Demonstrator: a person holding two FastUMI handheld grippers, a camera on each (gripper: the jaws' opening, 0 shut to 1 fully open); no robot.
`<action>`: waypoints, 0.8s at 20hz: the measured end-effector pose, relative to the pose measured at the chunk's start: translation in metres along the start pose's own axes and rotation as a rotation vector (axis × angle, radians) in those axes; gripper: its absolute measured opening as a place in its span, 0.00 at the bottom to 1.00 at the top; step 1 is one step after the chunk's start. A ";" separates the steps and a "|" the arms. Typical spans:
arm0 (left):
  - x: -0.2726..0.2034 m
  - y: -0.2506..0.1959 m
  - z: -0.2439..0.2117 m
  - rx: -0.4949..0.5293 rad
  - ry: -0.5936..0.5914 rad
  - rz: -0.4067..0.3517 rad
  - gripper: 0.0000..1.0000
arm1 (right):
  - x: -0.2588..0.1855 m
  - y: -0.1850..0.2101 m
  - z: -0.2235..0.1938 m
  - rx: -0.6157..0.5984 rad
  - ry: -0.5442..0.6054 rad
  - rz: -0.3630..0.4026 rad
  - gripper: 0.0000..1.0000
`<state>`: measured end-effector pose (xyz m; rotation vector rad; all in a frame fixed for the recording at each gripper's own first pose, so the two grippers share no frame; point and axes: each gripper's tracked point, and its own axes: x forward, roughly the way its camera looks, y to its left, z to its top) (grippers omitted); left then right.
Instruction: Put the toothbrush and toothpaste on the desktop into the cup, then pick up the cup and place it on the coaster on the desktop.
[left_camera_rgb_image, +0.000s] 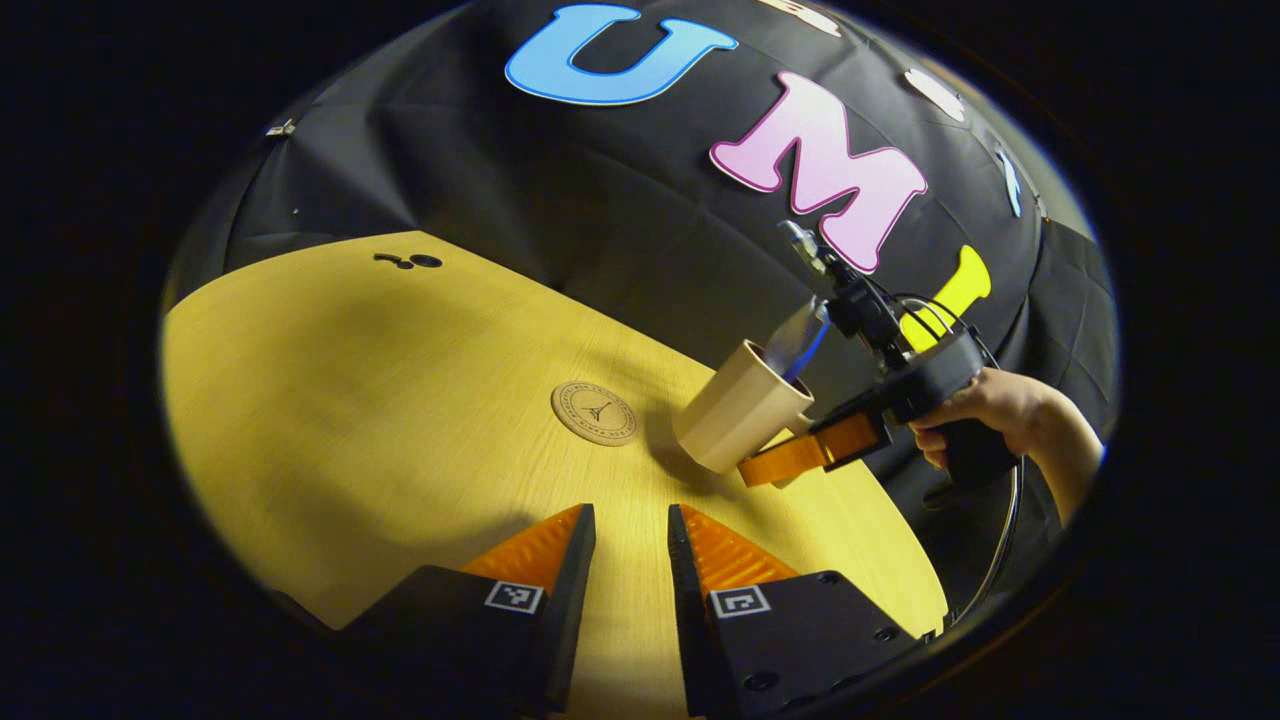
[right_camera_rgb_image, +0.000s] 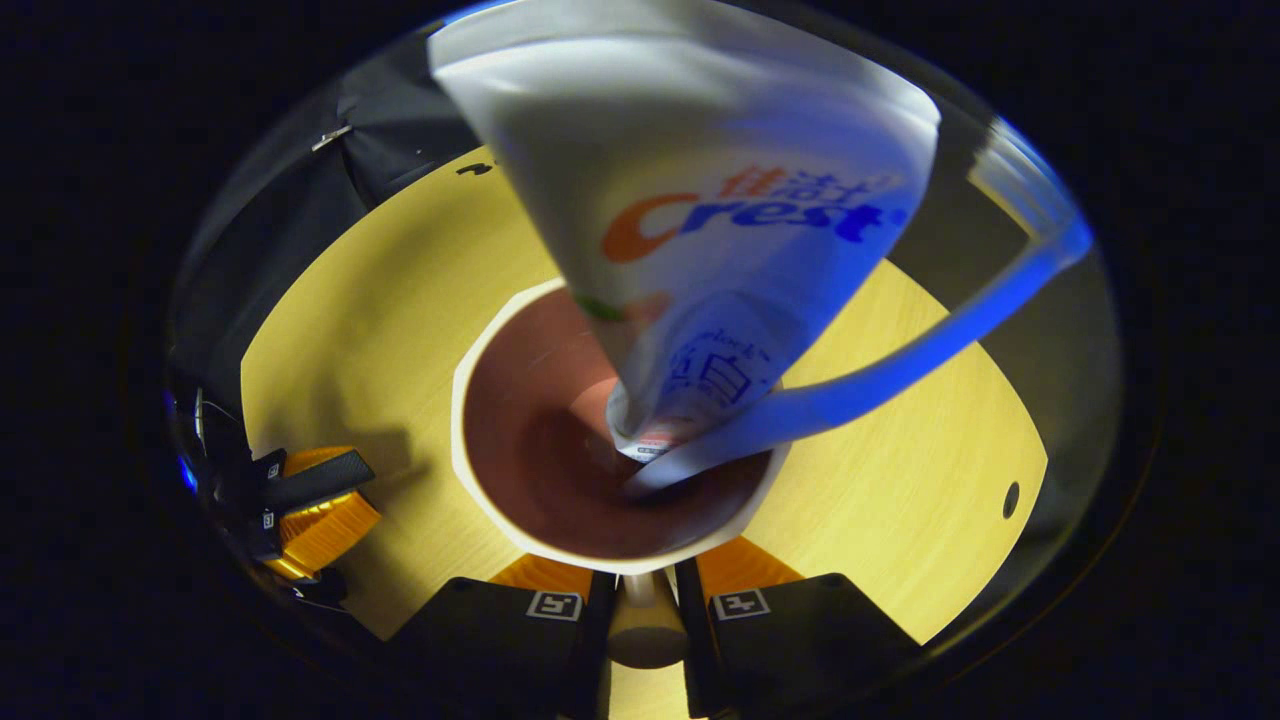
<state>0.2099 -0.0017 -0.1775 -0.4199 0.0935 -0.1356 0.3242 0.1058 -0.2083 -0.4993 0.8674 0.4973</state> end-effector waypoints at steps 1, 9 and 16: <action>-0.003 0.004 0.001 0.005 -0.002 0.003 0.46 | 0.002 0.005 0.008 -0.004 -0.001 0.000 0.32; -0.016 0.027 0.009 0.054 -0.014 0.029 0.46 | 0.031 0.036 0.047 -0.052 0.014 0.002 0.33; -0.020 0.044 0.009 0.044 -0.010 0.047 0.46 | 0.049 0.048 0.059 -0.075 0.038 -0.011 0.32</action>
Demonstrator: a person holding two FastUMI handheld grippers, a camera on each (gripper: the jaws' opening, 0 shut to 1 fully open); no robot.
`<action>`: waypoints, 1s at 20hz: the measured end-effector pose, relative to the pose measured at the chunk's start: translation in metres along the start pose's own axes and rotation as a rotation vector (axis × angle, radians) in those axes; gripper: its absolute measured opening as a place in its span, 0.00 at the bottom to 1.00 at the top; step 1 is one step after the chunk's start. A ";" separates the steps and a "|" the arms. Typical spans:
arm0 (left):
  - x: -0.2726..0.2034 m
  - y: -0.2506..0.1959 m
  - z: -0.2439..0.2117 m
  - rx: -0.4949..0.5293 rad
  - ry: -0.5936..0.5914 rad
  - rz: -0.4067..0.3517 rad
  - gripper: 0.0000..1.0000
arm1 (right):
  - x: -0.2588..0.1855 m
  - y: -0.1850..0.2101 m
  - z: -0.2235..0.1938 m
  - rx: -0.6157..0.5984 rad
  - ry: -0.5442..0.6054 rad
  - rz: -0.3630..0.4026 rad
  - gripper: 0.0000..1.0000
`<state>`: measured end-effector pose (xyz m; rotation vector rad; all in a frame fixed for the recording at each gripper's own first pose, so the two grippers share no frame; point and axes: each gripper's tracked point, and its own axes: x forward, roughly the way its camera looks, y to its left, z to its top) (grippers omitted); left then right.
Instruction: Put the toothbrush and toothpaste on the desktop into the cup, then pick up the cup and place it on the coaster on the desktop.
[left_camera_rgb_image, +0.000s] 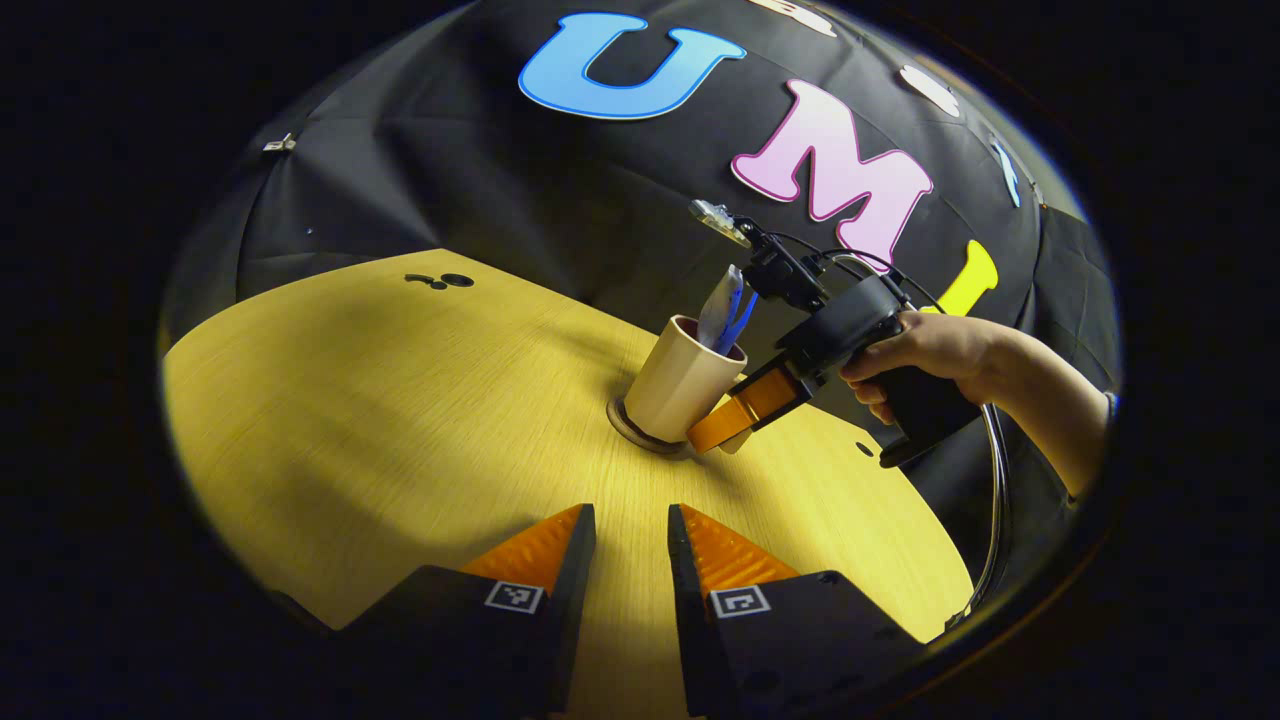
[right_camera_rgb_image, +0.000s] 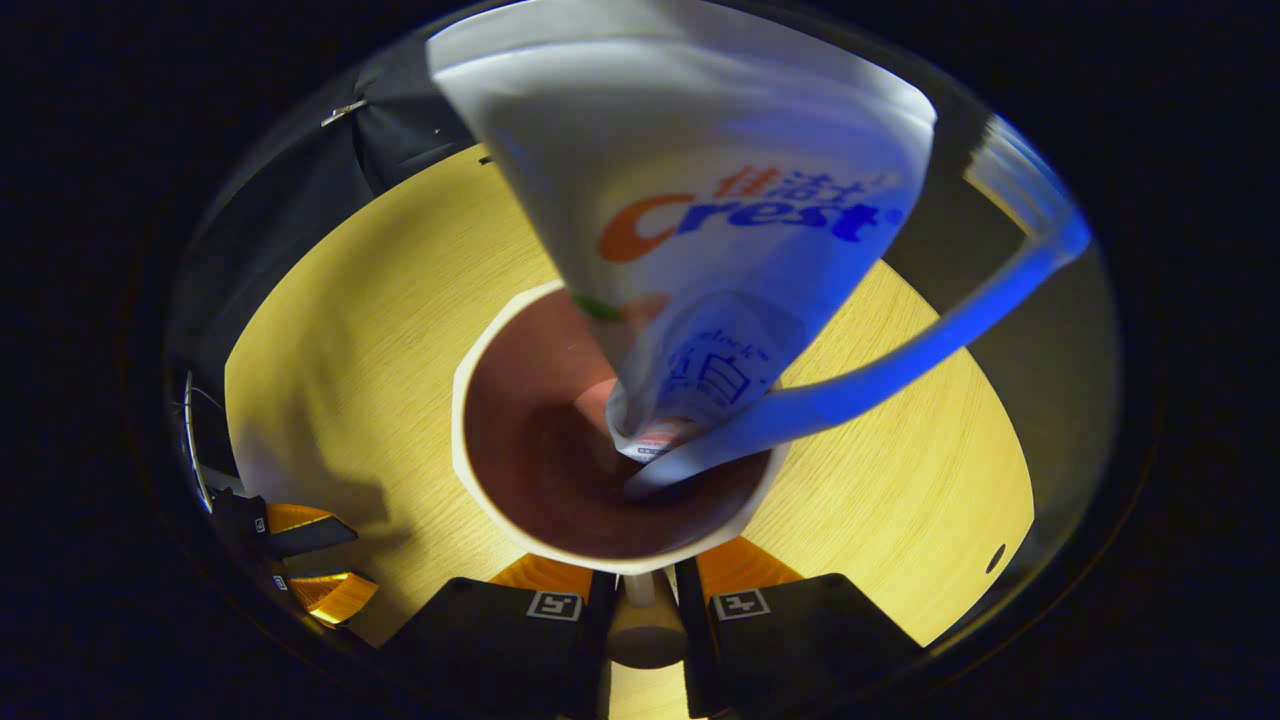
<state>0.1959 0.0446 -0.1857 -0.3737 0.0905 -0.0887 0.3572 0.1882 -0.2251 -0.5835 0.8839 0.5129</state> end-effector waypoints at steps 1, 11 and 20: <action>0.001 0.001 0.001 -0.003 0.000 0.001 0.46 | 0.001 0.001 -0.001 0.000 0.004 0.000 0.32; 0.004 0.001 -0.002 -0.015 0.011 -0.001 0.46 | 0.008 0.000 -0.001 0.001 0.015 0.007 0.33; 0.001 0.000 -0.003 -0.010 0.027 -0.002 0.46 | -0.008 -0.005 0.001 0.001 -0.016 -0.015 0.55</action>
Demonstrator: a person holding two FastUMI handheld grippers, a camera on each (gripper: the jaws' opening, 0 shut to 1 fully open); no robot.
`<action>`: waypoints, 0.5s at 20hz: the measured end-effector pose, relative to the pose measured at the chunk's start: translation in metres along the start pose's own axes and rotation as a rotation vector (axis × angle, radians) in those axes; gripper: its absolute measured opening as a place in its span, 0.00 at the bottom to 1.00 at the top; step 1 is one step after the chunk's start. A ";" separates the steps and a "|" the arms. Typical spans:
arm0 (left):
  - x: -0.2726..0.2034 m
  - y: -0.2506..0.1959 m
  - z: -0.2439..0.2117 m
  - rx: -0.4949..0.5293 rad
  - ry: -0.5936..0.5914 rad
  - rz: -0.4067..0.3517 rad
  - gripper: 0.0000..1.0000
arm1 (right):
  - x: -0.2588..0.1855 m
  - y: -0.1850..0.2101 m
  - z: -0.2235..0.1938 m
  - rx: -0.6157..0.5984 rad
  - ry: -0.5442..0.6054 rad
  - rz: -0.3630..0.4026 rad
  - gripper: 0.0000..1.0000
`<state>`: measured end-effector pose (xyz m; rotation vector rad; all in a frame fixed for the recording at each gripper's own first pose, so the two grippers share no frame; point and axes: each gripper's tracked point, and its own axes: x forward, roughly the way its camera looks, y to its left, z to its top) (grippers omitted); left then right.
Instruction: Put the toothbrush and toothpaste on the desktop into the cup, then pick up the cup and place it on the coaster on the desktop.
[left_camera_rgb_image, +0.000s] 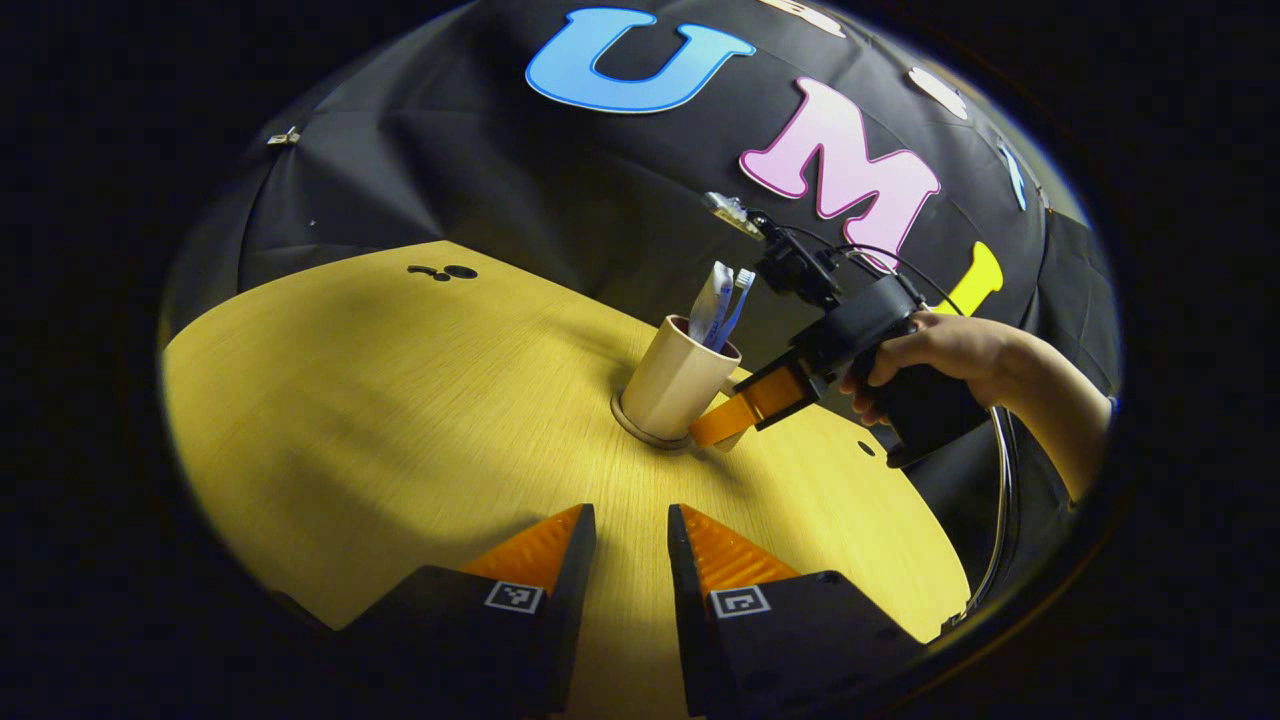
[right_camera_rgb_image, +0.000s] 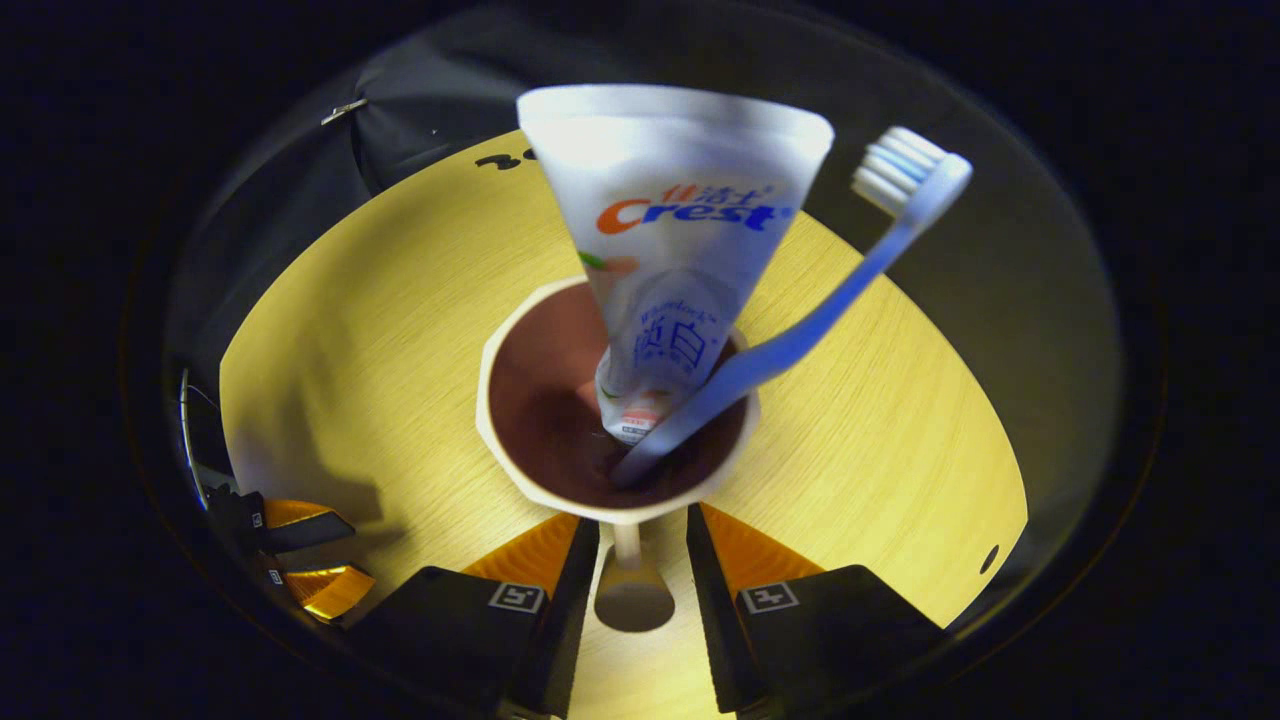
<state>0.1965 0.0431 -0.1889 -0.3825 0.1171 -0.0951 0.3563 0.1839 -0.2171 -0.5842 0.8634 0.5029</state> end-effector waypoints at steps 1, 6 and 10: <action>-0.001 -0.001 0.001 0.005 0.004 0.000 0.46 | -0.005 -0.001 0.000 0.007 -0.012 -0.004 0.57; -0.016 -0.013 0.013 0.043 0.027 -0.020 0.46 | -0.060 -0.011 0.004 0.079 -0.157 -0.050 0.59; -0.037 -0.034 0.043 0.081 0.026 -0.036 0.46 | -0.127 -0.015 0.004 0.156 -0.316 -0.086 0.59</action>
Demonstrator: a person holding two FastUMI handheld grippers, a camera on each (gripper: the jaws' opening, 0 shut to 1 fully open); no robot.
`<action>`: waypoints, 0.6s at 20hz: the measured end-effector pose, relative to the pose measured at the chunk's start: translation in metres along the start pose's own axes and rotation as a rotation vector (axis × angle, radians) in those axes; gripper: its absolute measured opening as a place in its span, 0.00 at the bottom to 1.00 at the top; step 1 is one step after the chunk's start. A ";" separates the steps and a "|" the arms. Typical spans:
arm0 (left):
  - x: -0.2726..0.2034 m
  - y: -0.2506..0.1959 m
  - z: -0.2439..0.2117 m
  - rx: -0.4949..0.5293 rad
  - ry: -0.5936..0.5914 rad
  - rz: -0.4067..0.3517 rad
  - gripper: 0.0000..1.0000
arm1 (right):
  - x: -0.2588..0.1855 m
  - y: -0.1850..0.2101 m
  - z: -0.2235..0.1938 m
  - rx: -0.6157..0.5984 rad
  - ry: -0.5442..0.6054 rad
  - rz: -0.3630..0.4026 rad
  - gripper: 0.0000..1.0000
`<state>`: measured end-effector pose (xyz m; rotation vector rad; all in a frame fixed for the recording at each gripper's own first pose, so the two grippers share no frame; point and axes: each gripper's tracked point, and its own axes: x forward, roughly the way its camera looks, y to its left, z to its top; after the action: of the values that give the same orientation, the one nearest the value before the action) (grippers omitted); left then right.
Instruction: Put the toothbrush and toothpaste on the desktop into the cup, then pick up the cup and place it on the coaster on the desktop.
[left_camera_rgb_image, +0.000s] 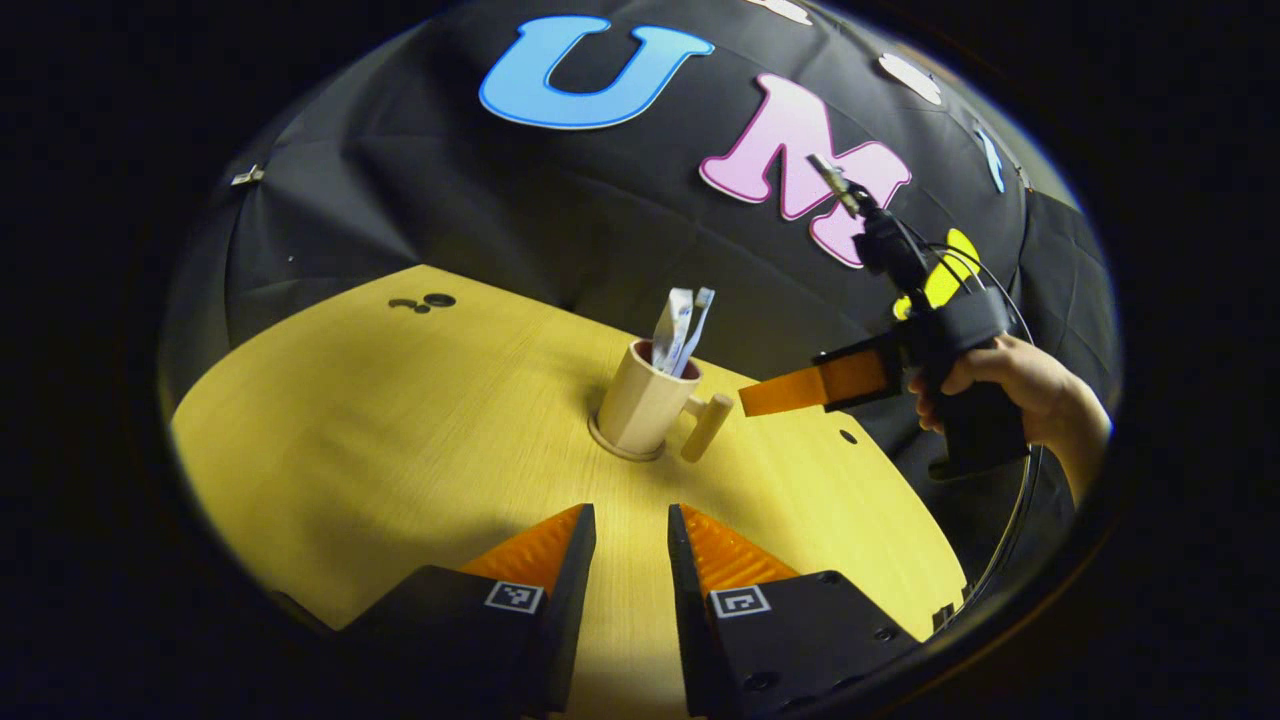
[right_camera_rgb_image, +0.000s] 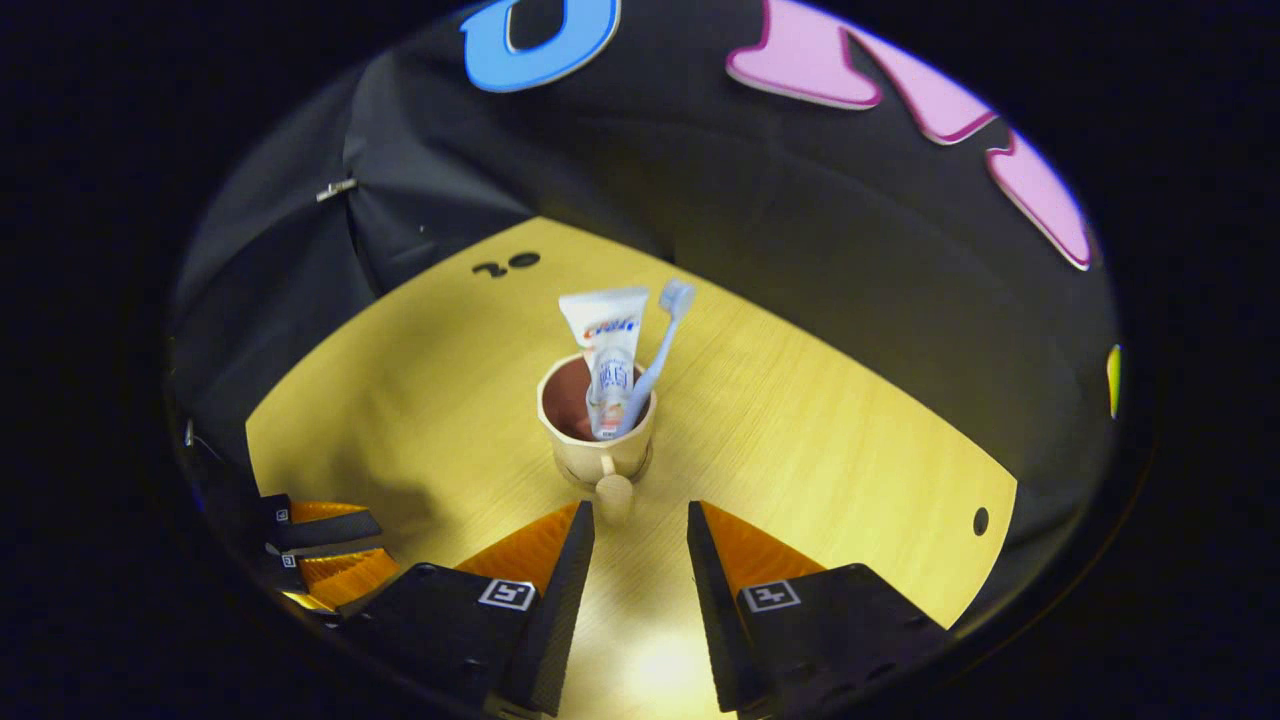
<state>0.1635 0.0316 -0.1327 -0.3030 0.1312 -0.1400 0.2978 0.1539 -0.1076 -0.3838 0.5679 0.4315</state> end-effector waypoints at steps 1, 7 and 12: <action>-0.004 -0.008 0.010 0.002 -0.003 -0.008 0.46 | -0.013 0.000 0.003 0.023 -0.032 -0.006 0.59; -0.040 -0.055 0.062 0.025 -0.042 -0.035 0.46 | -0.102 0.001 0.022 0.091 -0.189 -0.040 0.60; -0.073 -0.078 0.092 0.089 -0.062 -0.049 0.46 | -0.161 0.013 0.017 0.127 -0.282 -0.073 0.64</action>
<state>0.0965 -0.0041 -0.0142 -0.2212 0.0563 -0.1848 0.1767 0.1272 -0.0029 -0.2162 0.3043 0.3698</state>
